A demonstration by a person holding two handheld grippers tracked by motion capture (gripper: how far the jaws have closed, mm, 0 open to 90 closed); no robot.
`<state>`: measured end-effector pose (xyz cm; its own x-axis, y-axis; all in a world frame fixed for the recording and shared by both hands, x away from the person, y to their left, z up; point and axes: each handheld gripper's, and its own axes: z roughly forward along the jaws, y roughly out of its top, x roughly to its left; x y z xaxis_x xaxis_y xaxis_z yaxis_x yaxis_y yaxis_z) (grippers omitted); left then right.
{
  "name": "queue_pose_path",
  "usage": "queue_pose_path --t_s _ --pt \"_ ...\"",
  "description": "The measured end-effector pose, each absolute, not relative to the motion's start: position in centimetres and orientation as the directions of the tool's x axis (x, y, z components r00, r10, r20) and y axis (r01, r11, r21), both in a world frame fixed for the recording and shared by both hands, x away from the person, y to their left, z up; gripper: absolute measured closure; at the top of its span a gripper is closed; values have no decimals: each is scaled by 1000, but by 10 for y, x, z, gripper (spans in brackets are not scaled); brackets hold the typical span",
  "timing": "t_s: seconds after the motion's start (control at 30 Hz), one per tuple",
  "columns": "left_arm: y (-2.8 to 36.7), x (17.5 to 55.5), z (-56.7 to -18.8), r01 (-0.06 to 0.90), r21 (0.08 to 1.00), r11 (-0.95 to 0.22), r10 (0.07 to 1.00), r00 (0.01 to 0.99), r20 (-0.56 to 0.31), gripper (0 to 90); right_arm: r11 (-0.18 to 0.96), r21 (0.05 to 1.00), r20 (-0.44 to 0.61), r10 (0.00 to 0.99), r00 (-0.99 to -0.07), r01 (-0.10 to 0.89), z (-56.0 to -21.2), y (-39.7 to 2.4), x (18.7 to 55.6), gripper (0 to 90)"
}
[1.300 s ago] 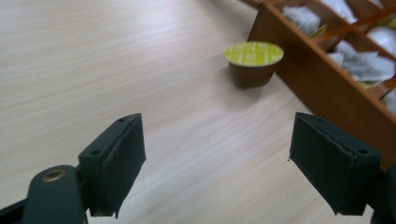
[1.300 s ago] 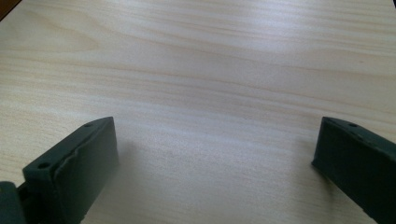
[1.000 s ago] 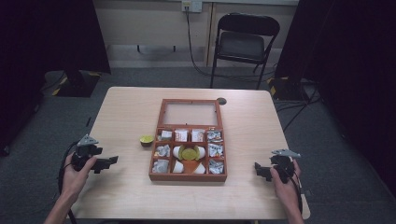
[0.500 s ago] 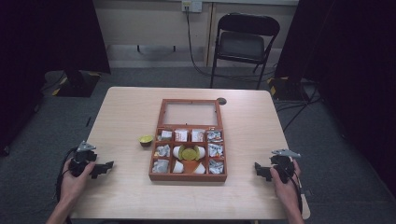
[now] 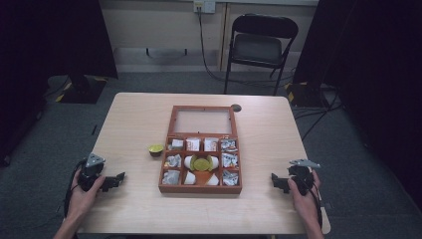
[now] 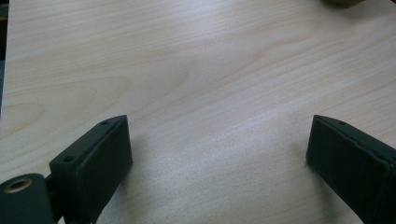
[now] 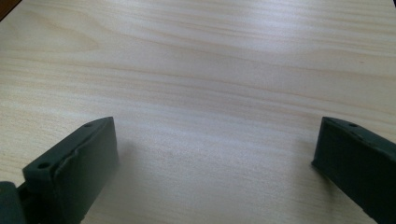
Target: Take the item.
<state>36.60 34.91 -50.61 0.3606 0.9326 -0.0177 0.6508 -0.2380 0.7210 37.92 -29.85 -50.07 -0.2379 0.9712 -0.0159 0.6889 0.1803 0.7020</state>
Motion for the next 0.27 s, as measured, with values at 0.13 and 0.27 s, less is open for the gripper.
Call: queue_pose_path --t_s 0.13,0.27 --pt "349 367 -507 664 715 -218 942 335 -25 4 180 702 -16 971 -237 689 -501 -298 379 0" --pt "351 367 -507 677 709 -196 954 298 -21 0 179 702 -16 972 -236 689 -501 -298 379 0"
